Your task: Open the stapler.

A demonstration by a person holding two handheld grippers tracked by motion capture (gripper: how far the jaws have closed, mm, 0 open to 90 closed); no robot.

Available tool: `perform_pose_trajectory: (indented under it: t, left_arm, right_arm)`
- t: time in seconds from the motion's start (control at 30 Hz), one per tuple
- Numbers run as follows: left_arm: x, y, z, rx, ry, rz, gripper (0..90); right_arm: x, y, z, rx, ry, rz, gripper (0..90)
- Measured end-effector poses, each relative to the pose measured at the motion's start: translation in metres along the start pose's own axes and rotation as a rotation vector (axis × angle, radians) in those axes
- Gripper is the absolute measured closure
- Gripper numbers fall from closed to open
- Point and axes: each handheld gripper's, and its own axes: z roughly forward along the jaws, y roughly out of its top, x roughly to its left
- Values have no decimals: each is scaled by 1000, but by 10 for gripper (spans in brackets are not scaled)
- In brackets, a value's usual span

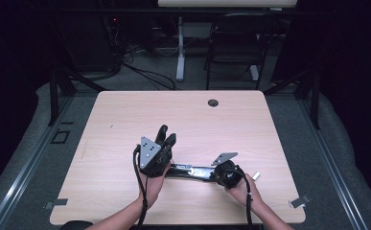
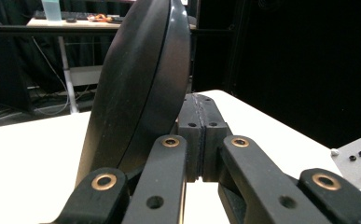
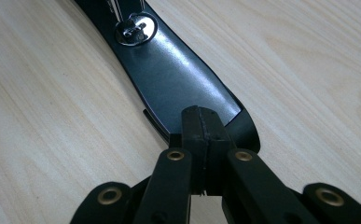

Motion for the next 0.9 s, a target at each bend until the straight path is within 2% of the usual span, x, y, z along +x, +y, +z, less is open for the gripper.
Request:
perform_pose_trajectory:
  t: [0.27,0.53,0.63,0.9]
  left_arm:
    - [1,1,-2,-14,24,35,900]
    - [7,1,-8,-19,47,41,896]
    - [9,1,-10,-20,56,57,889]
    - [15,1,-13,-22,75,52,900]
  right_arm:
    - [0,0,0,4,-3,-4,900]
    - [1,0,0,3,-6,-7,900]
    - [1,1,0,4,-5,-9,900]
    - [1,1,0,1,-3,-10,900]
